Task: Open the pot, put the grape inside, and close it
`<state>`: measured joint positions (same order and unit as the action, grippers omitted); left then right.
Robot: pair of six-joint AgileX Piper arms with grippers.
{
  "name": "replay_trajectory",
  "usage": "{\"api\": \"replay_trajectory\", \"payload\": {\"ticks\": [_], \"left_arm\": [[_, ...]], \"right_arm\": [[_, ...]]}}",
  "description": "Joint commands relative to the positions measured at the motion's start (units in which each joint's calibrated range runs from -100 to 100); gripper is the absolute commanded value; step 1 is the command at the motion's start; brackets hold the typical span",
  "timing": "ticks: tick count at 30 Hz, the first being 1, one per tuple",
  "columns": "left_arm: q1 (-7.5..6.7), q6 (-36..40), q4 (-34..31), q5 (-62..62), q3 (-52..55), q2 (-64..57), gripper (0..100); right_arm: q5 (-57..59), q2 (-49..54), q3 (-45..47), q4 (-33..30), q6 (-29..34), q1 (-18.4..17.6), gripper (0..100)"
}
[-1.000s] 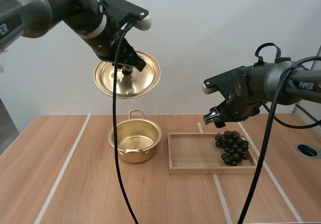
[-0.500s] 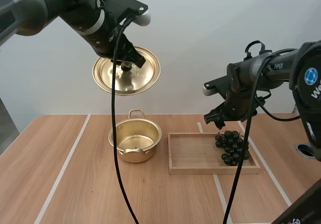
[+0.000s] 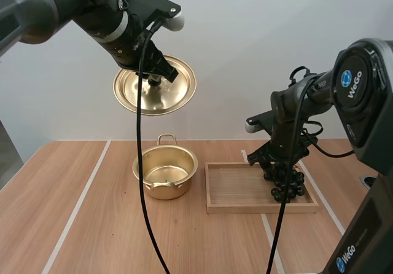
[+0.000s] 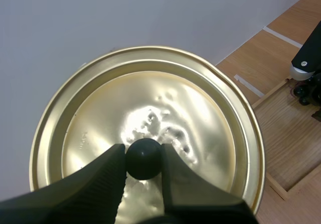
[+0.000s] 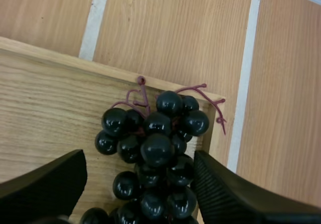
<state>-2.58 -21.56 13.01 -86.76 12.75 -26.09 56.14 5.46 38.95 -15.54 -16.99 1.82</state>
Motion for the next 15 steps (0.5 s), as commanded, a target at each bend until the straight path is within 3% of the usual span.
{"api": "replay_trajectory", "payload": {"ticks": [1,15], "left_arm": [[-0.27,0.6,-0.1,2.0,-0.5,-0.6,0],[-0.27,0.6,0.0,2.5,-0.5,-0.6,0]], "right_arm": [[0.7,-0.8,-0.4,-0.4,0.2,0.4,100],[2.2,-3.9,-0.4,0.0,0.2,1.7,100]]}}
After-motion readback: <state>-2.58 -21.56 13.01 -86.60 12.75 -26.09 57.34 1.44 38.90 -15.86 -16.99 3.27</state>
